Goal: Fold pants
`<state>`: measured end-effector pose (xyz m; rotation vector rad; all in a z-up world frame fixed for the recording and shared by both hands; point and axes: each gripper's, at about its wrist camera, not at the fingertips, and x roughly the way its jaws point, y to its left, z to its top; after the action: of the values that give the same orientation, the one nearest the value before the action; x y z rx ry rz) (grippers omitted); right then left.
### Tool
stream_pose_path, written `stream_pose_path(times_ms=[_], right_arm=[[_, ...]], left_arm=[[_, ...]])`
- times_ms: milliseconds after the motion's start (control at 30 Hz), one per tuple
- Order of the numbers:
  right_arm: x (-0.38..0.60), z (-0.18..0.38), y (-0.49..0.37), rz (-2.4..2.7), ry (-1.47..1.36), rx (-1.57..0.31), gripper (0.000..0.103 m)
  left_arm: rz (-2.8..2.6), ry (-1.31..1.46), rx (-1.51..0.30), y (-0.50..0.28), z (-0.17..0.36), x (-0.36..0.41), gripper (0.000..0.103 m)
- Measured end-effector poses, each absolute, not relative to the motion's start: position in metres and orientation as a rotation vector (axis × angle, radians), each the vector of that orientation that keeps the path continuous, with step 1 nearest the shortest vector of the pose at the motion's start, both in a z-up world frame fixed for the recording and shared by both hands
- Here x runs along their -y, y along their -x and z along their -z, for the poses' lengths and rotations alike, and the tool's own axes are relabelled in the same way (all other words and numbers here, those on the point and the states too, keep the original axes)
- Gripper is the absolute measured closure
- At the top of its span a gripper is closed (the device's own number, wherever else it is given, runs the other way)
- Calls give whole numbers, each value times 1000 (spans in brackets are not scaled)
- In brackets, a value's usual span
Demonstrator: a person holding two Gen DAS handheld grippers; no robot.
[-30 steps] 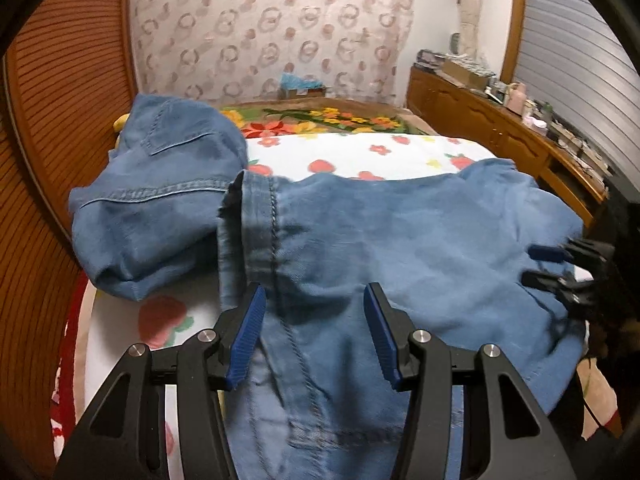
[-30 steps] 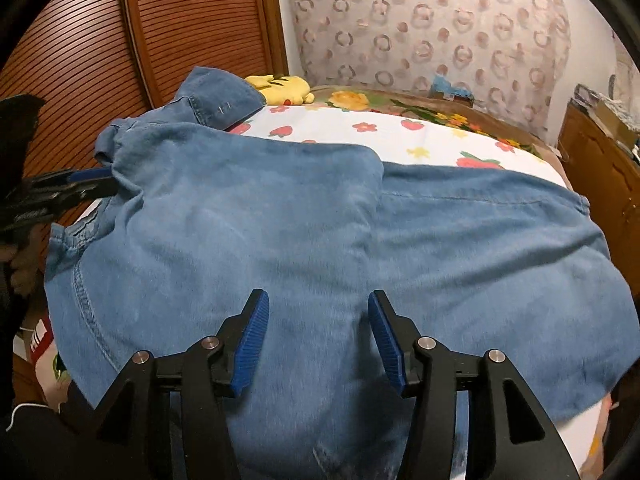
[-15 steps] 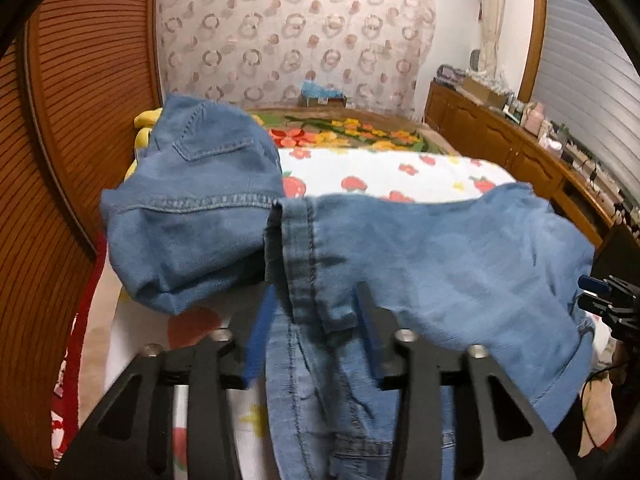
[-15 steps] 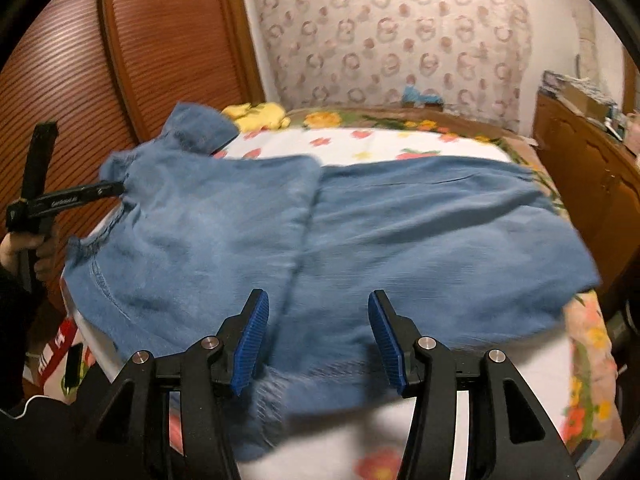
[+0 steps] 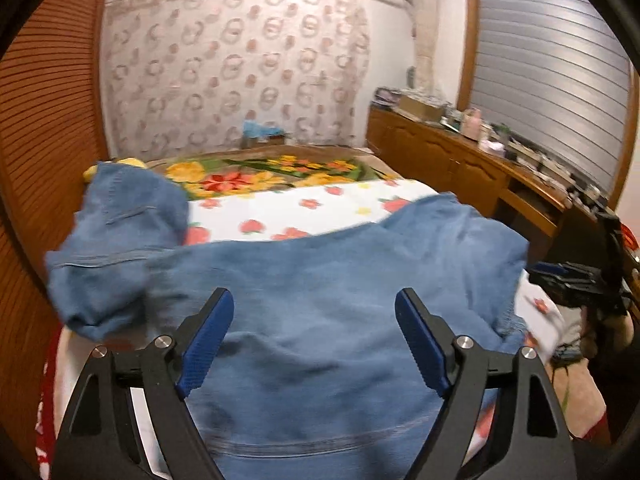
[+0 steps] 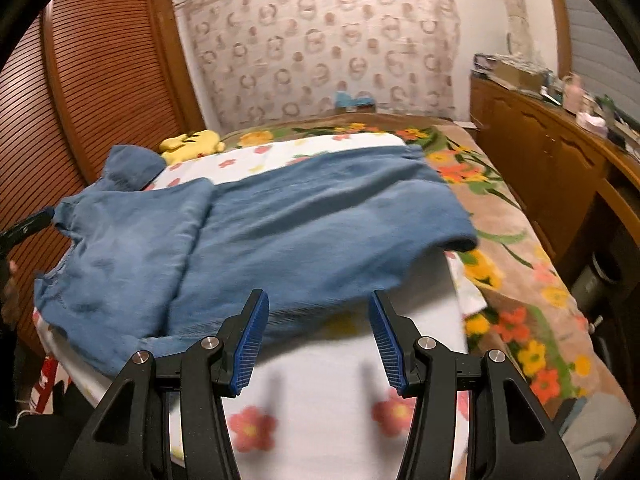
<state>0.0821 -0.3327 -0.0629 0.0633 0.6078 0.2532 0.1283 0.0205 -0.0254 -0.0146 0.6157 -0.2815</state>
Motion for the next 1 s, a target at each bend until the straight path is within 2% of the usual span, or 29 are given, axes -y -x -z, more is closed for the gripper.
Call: stream_pose_path(times_ms=[367,733,1000], right_arm=[[355,67,-109,-179,-125,-640,49],[385,67,-151,-152,-266,-684,49],[385,67,-169,-133,-269,-700,49]], left_arm=[[347,-26,-721,-128,64,26,20],[331,-24,-740,-126,70,25,20],[324,-23,-737,-121,69,22,20]])
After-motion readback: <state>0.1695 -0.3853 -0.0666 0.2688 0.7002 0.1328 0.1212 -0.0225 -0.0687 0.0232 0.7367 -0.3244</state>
